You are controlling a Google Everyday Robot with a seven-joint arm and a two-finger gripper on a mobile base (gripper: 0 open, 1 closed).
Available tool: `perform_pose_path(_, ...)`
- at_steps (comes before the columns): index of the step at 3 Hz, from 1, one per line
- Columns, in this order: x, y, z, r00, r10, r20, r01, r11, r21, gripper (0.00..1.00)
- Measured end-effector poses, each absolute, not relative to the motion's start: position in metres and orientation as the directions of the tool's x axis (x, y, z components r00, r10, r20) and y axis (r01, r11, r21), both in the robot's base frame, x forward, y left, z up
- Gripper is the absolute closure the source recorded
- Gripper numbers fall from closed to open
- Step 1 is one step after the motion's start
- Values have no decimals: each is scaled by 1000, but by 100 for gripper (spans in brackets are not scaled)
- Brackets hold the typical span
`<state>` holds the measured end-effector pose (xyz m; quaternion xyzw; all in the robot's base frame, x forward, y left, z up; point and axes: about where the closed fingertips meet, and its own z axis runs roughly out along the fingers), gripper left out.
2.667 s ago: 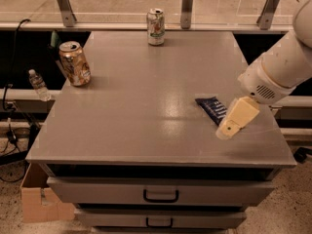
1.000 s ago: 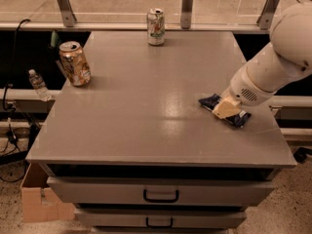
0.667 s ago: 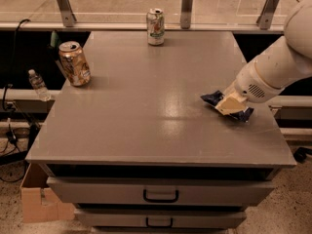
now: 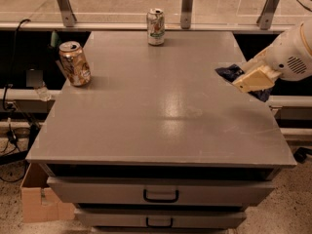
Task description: Move rxbar blueberry near 7up can
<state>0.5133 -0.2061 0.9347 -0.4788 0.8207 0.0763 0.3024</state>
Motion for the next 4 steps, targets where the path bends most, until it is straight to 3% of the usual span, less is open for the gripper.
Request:
perform_pose_path(2, 556, -178, 937, -342, -705, -622, -822, 544, -165, 100)
perform_pose_path(4, 662, -133, 948, -285, -682, -673, -811, 546, -210, 100)
